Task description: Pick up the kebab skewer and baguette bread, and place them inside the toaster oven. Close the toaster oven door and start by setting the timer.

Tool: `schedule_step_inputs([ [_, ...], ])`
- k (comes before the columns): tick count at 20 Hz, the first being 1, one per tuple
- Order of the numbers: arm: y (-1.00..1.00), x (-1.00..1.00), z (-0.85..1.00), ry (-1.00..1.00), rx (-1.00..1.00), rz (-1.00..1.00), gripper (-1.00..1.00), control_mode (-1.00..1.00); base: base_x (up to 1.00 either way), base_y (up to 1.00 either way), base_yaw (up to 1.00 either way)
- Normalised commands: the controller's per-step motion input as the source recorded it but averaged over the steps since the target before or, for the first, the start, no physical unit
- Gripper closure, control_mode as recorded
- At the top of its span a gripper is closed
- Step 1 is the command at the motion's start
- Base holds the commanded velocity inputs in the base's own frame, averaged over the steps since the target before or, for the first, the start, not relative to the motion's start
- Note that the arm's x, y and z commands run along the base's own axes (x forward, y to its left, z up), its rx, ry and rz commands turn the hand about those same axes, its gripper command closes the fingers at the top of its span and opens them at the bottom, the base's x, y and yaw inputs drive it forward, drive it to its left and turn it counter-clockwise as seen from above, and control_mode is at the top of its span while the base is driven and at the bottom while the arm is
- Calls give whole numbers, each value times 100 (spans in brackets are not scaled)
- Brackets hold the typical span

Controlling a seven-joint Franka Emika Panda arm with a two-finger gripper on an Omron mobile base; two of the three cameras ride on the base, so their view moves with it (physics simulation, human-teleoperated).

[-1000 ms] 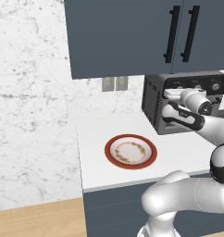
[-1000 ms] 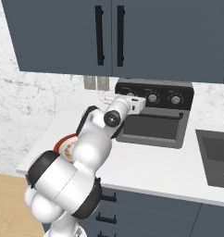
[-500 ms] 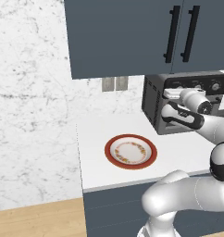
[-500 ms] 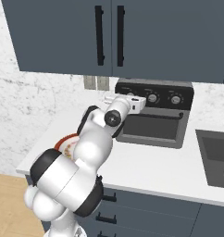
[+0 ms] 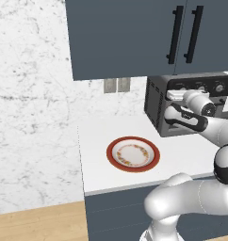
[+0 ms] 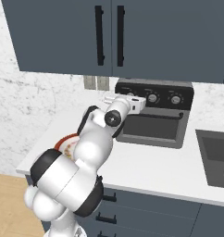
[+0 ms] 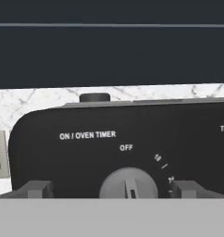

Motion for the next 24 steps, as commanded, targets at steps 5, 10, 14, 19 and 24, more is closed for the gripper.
schedule_step_inputs([
  [5,-14,0,0,0,3,0,-100,-100,0,0,0],
  [10,-16,2,0,0,2,0,-100,-100,0,0,0],
  [14,-16,4,0,0,0,0,-100,-100,0,0,0],
  [19,-5,0,0,0,0,0,-100,-100,0,0,0],
  [24,0,0,0,0,0,4,-100,-100,0,0,0],
])
